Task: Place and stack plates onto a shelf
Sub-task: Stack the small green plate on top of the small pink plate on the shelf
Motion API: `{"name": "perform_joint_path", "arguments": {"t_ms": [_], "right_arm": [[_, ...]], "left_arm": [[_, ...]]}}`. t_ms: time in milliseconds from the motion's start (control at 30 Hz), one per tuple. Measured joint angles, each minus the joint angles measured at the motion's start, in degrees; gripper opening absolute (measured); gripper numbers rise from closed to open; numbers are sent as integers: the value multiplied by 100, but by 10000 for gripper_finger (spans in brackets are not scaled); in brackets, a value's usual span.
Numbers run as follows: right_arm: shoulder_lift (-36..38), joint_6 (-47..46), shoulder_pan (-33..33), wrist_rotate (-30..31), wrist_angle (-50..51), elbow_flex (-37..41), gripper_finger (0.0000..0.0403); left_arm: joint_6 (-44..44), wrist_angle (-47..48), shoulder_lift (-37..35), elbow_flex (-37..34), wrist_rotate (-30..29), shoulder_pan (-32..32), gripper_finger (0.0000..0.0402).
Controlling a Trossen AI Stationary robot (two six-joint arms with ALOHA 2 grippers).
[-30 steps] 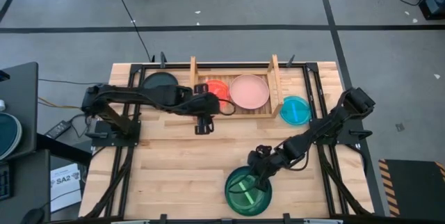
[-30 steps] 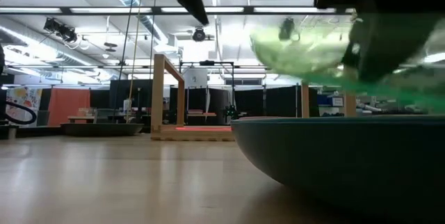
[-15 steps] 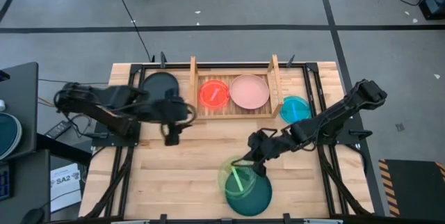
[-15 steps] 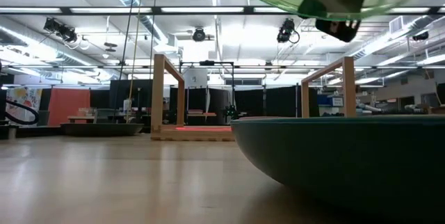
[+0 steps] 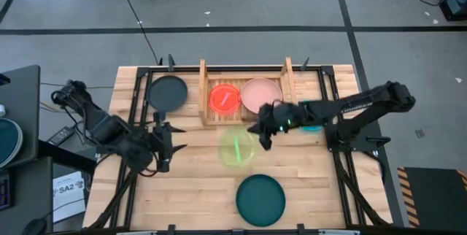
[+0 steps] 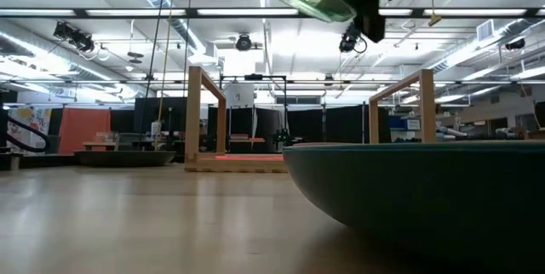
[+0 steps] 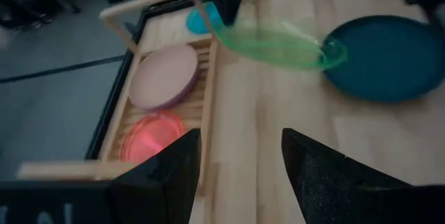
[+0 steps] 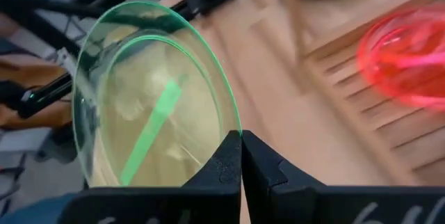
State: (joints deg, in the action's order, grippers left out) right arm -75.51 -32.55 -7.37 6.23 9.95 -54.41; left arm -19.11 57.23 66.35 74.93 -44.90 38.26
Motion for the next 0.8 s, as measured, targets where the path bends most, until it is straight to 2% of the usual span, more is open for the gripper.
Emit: {"name": "perform_joint_path", "arguments": {"t_ms": [67,200,433,600,800], "right_arm": [[13,237,334,-221,178,-206,4],[-37,834,974,-523,760,-779,4],[-322,1617,2065,-549,1453,-1731,4],[-856,1977,2836,-819,1492,-2285,4],[-1711,2224,3616,-1087,1616,-2848,5]], "left_arm": [[-215,-420,-363,-747,-192,118,206],[-422,-1422,-1172,-2036,-195,140,206],[-214,-2722,-2367,-3648,122,6,206],[-80,-3326,-2842,-4315,166,-102,206],[-118,-3351,-3014,-4471,162,-184,206]]}}
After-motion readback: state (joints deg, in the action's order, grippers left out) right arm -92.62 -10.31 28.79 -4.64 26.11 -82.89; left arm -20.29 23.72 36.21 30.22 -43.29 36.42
